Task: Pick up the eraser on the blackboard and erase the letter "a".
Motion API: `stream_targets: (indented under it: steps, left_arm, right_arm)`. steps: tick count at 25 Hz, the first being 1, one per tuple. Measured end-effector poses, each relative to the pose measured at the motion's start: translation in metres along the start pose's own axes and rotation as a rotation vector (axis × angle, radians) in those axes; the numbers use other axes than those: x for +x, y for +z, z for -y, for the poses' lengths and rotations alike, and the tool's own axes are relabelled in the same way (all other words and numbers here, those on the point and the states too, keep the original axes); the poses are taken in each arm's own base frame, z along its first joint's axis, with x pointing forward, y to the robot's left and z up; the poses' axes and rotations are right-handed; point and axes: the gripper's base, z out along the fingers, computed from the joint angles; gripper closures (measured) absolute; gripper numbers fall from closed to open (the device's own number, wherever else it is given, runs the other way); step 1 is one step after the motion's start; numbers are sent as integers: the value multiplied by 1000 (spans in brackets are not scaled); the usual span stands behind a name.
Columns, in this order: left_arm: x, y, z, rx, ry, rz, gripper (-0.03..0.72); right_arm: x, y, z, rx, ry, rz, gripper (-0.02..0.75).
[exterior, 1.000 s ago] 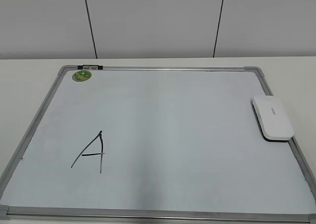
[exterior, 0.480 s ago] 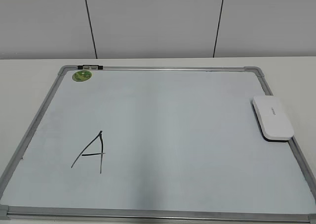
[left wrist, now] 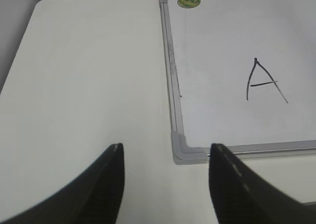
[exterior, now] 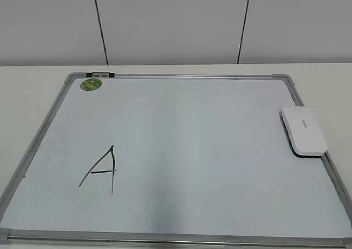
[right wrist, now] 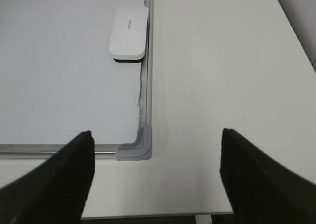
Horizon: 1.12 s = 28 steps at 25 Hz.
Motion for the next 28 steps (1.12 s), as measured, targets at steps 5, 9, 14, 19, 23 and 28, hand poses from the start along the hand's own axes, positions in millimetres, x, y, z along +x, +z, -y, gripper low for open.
stream_targets:
  steps: [5,9,14,19,23,28]
  left_arm:
    - [0,0,0,0,0,0,281]
    - [0,0,0,0,0,0,281]
    - [0,0,0,0,0,0,281]
    - [0,0,0,0,0,0,281]
    - [0,0,0,0,0,0,281]
    - [0,0,0,0,0,0,281]
  right_arm:
    - [0,0,0,0,0,0,150]
    - [0,0,0,0,0,0,150]
    - [0,0,0,0,0,0,149]
    - [0,0,0,0,0,0,149]
    - [0,0,0,0,0,0,150]
    - [0,0,0,0,0,0,150]
